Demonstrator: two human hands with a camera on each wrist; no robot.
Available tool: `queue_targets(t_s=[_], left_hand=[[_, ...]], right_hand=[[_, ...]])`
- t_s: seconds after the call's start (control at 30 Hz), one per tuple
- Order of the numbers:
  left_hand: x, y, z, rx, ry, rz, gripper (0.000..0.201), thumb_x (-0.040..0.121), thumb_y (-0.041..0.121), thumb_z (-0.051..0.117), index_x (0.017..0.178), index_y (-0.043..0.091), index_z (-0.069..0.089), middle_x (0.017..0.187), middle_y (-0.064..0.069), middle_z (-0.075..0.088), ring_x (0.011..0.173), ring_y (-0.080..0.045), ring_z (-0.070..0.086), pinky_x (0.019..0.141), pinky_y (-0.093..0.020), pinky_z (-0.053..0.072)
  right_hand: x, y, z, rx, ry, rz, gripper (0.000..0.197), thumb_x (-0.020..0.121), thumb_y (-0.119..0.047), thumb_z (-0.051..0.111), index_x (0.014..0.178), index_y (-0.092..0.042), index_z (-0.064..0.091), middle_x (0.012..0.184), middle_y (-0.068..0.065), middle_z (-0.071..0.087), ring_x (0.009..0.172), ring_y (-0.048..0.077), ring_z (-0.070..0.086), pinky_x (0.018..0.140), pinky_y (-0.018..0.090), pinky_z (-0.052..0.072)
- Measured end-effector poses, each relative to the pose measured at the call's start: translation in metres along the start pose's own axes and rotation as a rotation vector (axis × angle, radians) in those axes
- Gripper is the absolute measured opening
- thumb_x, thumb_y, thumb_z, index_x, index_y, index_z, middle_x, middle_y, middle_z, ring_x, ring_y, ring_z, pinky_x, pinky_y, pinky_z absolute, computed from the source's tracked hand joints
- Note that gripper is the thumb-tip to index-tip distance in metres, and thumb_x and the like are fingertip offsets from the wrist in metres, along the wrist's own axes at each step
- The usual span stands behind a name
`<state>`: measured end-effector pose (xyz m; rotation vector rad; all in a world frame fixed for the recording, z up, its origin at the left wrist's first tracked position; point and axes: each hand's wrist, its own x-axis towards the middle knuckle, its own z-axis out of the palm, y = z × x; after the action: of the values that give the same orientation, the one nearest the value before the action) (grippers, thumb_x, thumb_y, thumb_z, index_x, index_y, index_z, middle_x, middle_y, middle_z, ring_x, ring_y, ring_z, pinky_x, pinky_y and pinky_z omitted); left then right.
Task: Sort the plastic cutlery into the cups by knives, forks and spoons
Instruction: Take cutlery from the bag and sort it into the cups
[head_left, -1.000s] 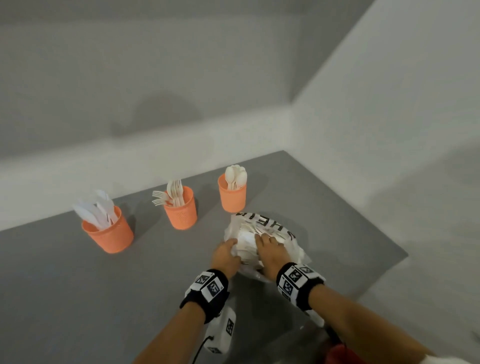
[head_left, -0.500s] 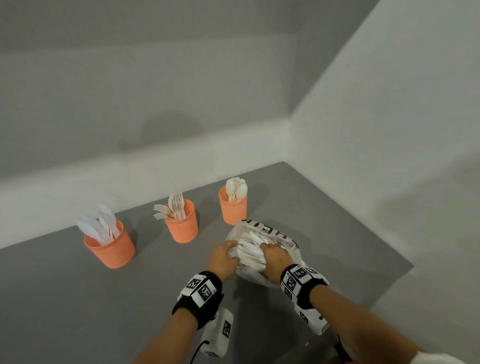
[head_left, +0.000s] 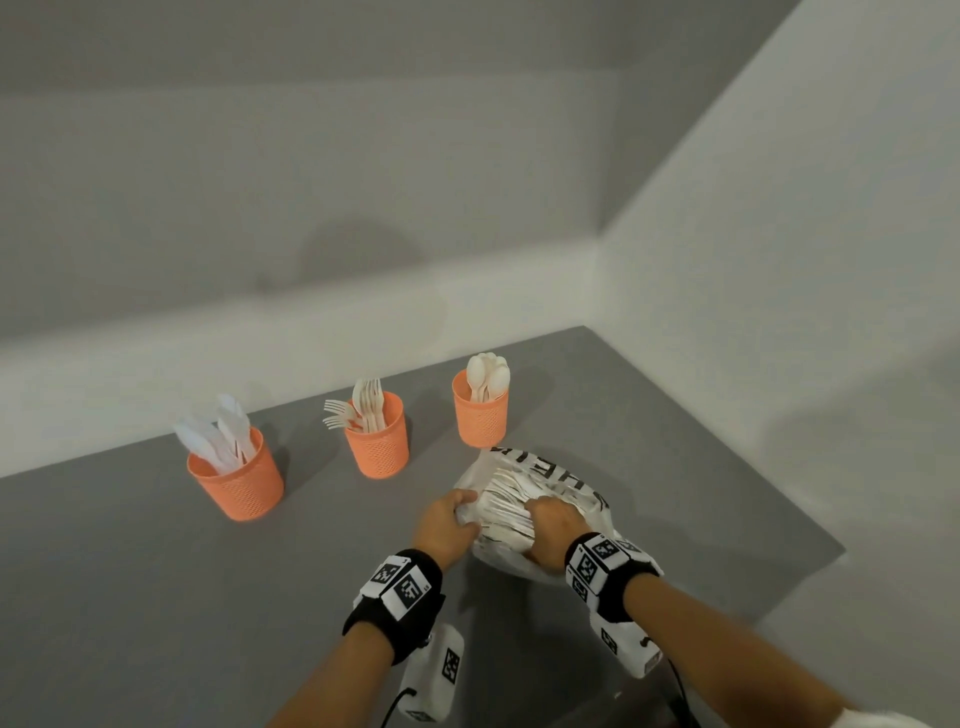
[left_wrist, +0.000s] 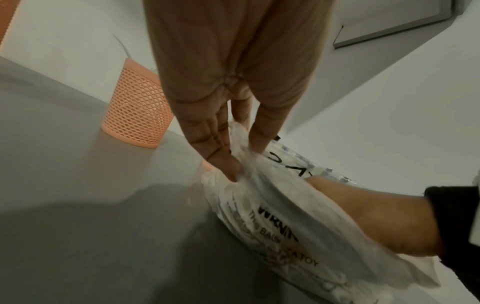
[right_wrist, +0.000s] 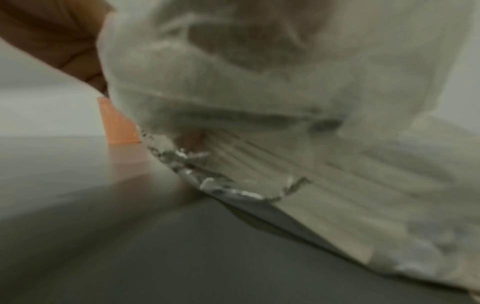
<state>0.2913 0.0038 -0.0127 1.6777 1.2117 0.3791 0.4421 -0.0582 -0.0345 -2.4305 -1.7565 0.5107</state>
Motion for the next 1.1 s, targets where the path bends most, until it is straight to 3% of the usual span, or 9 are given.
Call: queue_targets(t_s=[0.17,0.33,0.53,0.63,0.77,0.97,1.1], left_hand=[[0.0,-0.001,-0.003,0.006,0.004,0.015,0.046,0.081,-0.005,0.055,0.126,0.006,0.052,0.133,-0.014,0.052,0.118,-0.036,0.053,0.102,-0.047,0.043],[0.001,-0.002,-0.001,0.005,-0.01,0.004,0.045,0.082,-0.005,0.055,0.126,0.006,0.052,0.134,-0.014,0.05,0.117,-0.038,0.053,0.101,-0.047,0.043],[0.0,-0.004,0.002,0.018,-0.017,0.0,0.044,0.081,-0.003,0.054,0.124,0.007,0.053,0.13,-0.016,0.053,0.114,-0.039,0.055,0.1,-0.046,0.045],[0.0,-0.004,0.004,0.026,-0.018,0.014,0.043,0.082,-0.003,0.054,0.124,0.007,0.053,0.129,-0.016,0.055,0.113,-0.038,0.056,0.1,-0.045,0.045],[0.0,-0.004,0.005,0.037,-0.035,0.027,0.047,0.081,-0.007,0.052,0.126,0.006,0.051,0.131,-0.017,0.052,0.116,-0.035,0.054,0.1,-0.044,0.045],[-0.003,-0.005,0.0,0.049,-0.024,0.03,0.047,0.081,-0.004,0.055,0.127,0.006,0.051,0.134,-0.013,0.051,0.122,-0.029,0.049,0.104,-0.04,0.042],[-0.003,0.001,-0.006,0.001,-0.036,0.033,0.047,0.082,-0.004,0.053,0.127,0.008,0.051,0.135,-0.015,0.049,0.123,-0.031,0.049,0.104,-0.044,0.041]], right_hand=[[0.005,0.006,-0.012,0.078,-0.057,0.019,0.035,0.077,-0.036,0.069,0.101,-0.011,0.065,0.107,0.009,0.067,0.104,0.025,0.061,0.086,0.03,0.047],[0.002,0.005,-0.01,0.114,-0.084,0.006,0.039,0.079,-0.035,0.066,0.112,-0.014,0.063,0.114,0.008,0.065,0.108,0.024,0.058,0.096,0.033,0.045],[0.002,0.002,-0.008,0.03,-0.076,0.011,0.04,0.075,-0.029,0.071,0.11,-0.013,0.062,0.113,0.009,0.065,0.108,0.026,0.059,0.093,0.032,0.046],[-0.001,-0.003,-0.004,-0.026,-0.035,-0.012,0.033,0.078,-0.027,0.068,0.107,-0.012,0.062,0.112,0.009,0.064,0.107,0.027,0.059,0.091,0.034,0.046],[-0.005,-0.01,0.004,-0.055,0.009,0.016,0.04,0.08,-0.029,0.067,0.114,-0.01,0.056,0.117,0.01,0.06,0.11,0.028,0.056,0.094,0.036,0.045],[-0.009,-0.014,0.004,-0.144,-0.02,0.035,0.035,0.084,-0.024,0.062,0.113,-0.005,0.057,0.12,0.014,0.057,0.113,0.029,0.054,0.095,0.035,0.044],[-0.007,-0.01,-0.001,-0.069,0.007,0.046,0.031,0.084,-0.025,0.058,0.112,-0.011,0.06,0.118,0.01,0.062,0.111,0.026,0.056,0.095,0.032,0.043]])
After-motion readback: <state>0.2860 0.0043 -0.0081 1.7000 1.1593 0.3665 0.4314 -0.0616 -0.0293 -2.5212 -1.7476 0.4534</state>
